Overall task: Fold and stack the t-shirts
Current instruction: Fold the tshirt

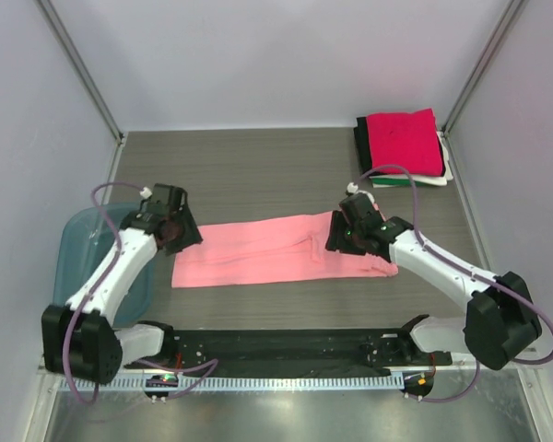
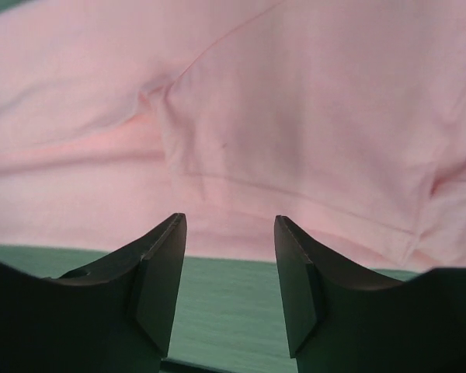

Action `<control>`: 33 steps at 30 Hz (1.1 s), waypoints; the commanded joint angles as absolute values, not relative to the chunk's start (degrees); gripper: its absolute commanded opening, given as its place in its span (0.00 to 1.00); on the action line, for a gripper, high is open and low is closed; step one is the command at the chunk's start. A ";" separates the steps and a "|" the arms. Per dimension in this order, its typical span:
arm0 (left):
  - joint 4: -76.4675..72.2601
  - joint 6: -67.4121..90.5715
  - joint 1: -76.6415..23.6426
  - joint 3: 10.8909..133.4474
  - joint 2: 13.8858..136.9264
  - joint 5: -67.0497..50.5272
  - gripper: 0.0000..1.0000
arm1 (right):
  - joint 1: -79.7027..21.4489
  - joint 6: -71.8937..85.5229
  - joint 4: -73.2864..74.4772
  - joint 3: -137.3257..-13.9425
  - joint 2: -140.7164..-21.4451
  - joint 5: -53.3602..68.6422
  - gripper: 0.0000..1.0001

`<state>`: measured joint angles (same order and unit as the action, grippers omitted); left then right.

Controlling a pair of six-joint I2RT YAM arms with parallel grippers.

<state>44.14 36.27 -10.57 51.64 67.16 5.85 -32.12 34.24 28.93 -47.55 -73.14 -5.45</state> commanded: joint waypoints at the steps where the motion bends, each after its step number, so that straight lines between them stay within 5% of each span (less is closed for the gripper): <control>1: 40.43 37.18 -17.04 58.78 75.91 7.55 0.54 | -26.91 36.56 28.30 -49.92 -75.32 -8.09 0.55; 16: 41.22 37.88 -20.83 67.33 107.04 13.09 0.50 | -19.87 37.09 27.60 -57.28 -96.93 -9.93 0.60; 27: 34.82 50.00 -24.86 47.48 96.43 4.32 0.48 | -19.16 32.52 31.36 -86.01 -122.15 -1.15 0.61; 33: 27.87 65.08 -40.30 41.31 92.20 -5.70 0.47 | -19.25 30.59 35.15 -110.89 -139.98 7.36 0.61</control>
<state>29.04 52.99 -32.45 47.03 88.42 6.76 -19.07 32.01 33.01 -105.32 -130.89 0.16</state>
